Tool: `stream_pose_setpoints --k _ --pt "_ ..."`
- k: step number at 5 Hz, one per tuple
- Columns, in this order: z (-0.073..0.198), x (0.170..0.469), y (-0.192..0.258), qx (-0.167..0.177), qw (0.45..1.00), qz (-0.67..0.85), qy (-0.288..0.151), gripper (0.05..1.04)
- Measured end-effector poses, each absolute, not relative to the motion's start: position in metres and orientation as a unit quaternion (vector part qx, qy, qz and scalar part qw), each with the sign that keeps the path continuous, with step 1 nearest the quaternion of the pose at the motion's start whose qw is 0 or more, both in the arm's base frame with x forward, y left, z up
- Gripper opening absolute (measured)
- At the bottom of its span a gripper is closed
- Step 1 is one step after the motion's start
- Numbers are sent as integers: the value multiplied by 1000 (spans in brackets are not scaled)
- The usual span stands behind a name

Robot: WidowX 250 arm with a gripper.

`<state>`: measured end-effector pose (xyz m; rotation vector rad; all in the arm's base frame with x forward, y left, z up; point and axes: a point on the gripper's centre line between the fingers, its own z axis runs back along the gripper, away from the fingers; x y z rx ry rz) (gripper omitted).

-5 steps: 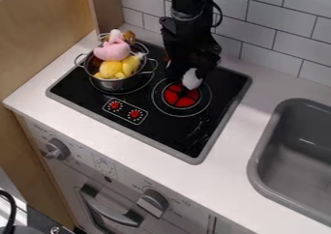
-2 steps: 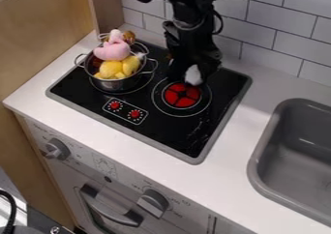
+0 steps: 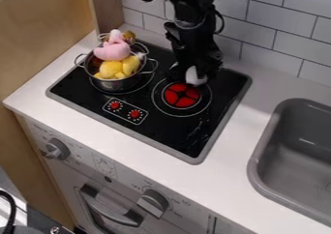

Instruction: Put the panda doll into the silver pot on the left burner

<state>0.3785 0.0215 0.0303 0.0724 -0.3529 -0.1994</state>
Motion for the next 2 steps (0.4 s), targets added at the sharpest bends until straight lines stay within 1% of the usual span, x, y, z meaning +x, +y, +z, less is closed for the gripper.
stream_pose_setpoints --k 1,2 --pt "28 374 21 32 981 -99 -164 298" --pt "30 369 20 25 983 -99 -151 153"
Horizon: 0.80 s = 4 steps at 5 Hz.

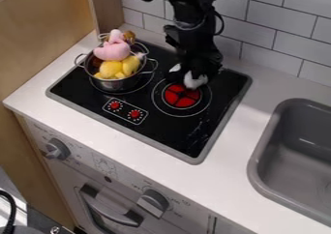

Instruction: Put the panda doll into the silver pot on the left burner

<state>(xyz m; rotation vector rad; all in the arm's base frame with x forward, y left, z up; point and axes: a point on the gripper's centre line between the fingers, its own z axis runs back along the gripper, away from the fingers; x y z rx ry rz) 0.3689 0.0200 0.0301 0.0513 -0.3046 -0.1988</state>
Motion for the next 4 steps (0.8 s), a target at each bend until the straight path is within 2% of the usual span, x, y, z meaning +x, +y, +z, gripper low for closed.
stream_pose_setpoints --k 1,2,4 --pt "30 369 20 27 983 -100 -151 69" --pt "30 367 20 26 984 -99 -146 56" --pt "40 352 18 6 990 -103 -100 56"
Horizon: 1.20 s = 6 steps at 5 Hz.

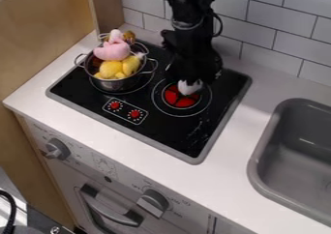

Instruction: Put the panda doll into the silver pot on the left burner

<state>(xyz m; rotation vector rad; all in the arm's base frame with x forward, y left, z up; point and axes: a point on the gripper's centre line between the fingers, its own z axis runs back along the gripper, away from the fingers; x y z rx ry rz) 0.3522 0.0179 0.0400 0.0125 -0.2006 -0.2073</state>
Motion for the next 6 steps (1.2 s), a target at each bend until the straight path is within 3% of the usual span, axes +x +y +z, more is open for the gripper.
stream_pose_setpoints --k 3,6 --pt "101 314 26 0 992 -121 -19 56" --pt "121 301 97 63 980 -187 20 56"
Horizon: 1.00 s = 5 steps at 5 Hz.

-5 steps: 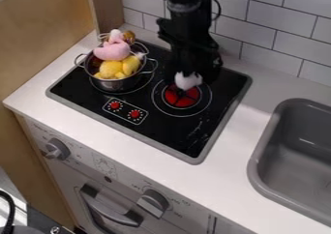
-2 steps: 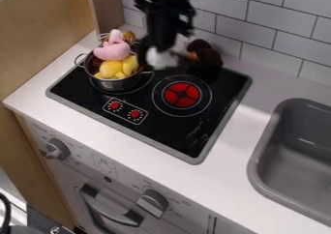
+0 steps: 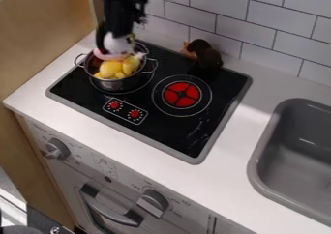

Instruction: Put the panda doll into the silver pot on the left burner

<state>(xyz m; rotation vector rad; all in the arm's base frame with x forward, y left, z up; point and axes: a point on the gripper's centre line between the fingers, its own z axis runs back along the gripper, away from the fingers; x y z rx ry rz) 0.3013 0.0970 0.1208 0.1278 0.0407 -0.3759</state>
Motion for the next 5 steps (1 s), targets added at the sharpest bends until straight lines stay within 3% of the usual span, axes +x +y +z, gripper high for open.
stream_pose_setpoints --k 2,5 --pt "117 304 123 112 976 -187 4 56" --pt "102 313 137 123 977 -169 -34 56"
